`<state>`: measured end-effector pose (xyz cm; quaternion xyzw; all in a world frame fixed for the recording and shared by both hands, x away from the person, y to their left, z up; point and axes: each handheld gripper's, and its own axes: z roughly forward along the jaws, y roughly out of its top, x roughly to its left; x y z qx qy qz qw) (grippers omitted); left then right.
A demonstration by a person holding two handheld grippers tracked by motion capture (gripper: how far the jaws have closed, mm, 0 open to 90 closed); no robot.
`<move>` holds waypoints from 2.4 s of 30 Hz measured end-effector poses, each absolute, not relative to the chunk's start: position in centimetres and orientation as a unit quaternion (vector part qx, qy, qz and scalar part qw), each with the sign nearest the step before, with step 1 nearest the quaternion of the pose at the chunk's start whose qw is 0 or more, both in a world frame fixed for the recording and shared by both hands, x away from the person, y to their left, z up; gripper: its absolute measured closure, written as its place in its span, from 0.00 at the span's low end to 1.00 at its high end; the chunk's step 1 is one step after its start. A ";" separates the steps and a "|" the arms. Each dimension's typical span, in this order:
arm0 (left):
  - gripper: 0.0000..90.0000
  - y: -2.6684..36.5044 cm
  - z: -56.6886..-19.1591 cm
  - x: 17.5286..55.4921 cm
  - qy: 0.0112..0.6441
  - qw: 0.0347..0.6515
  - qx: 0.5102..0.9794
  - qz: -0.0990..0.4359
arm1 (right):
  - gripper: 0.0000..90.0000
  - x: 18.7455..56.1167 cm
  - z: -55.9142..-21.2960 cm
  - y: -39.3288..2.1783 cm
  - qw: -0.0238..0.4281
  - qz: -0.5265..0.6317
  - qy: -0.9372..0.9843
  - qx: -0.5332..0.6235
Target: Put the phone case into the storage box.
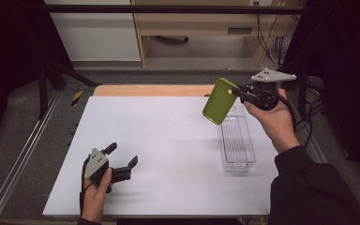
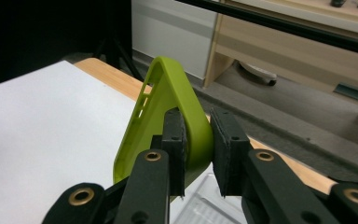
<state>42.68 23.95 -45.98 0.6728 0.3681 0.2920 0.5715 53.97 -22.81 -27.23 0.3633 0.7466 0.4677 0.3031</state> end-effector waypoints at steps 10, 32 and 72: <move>0.04 23.9 -46.0 42.7 0.363 0.568 0.678 0.293 | 0.85 54.8 -27.3 -25.2 0.333 0.431 0.757 0.361; 0.04 23.8 -46.1 42.8 0.360 0.569 0.681 0.287 | 0.85 57.1 -29.2 -26.2 0.339 0.406 0.769 0.360; 0.04 23.7 -46.3 42.9 0.363 0.563 0.684 0.290 | 0.85 61.6 -35.4 -25.8 0.331 0.359 0.796 0.358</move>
